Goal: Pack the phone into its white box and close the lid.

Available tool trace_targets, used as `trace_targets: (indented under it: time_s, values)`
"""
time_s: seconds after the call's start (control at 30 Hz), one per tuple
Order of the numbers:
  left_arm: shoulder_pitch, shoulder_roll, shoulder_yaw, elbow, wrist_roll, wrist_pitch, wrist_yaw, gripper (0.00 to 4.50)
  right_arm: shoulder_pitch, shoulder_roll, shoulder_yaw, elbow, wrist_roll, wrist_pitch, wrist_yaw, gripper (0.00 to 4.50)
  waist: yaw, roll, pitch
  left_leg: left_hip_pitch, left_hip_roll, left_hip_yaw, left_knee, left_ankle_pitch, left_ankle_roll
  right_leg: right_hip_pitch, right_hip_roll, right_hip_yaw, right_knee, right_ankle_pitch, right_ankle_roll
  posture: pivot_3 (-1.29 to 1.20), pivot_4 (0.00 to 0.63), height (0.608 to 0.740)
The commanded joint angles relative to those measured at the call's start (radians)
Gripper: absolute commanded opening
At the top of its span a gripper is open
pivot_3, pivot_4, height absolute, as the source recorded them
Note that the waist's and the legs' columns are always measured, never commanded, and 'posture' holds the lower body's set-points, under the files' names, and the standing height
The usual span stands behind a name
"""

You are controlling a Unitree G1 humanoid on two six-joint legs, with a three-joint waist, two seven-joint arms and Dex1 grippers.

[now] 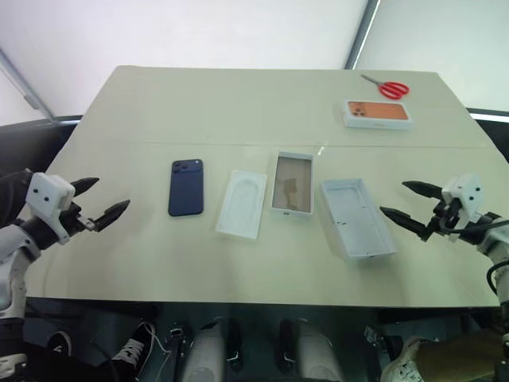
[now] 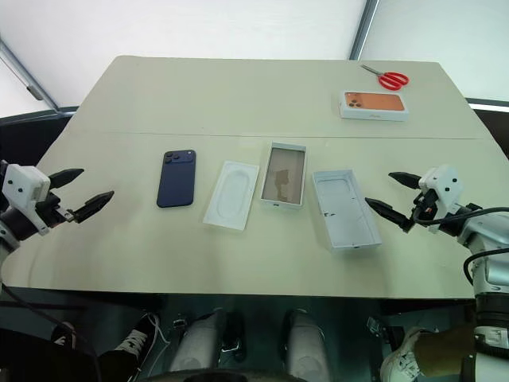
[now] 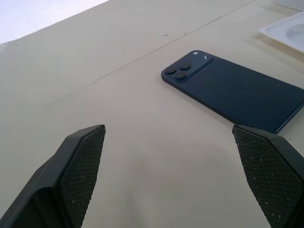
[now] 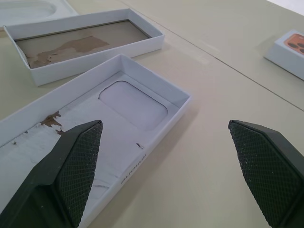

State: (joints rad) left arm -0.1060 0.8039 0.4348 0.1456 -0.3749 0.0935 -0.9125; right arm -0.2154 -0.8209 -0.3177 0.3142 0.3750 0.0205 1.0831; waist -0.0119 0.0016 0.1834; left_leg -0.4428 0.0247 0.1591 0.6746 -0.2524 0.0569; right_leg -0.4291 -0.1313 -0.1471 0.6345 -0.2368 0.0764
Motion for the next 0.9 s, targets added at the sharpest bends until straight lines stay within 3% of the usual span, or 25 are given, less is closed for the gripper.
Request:
trace_targets:
  time_s: [0.03, 0.9]
  values:
    - [-0.016, 0.016, 0.009, -0.006, 0.000, -0.020, 0.005, 4.50, -0.006, 0.000, -0.009, -0.026, 0.006, -0.017, -0.004, 4.44, 0.000, 0.000, 0.000, 0.000, 0.000, 0.000, 0.000, 0.000, 0.000, 0.000, 0.000, 0.000, 0.000, 0.000, 0.000, 0.00, 0.150, 0.738]
    - [-0.071, -0.041, -0.065, -0.052, -0.004, 0.070, 0.077, 4.50, -0.079, -0.023, 0.018, 0.049, -0.027, -0.058, 0.056, 4.44, 0.001, 0.000, 0.000, 0.000, 0.001, 0.001, 0.001, 0.001, 0.000, 0.001, 0.003, 0.000, 0.001, 0.000, 0.001, 0.00, 0.150, 0.738]
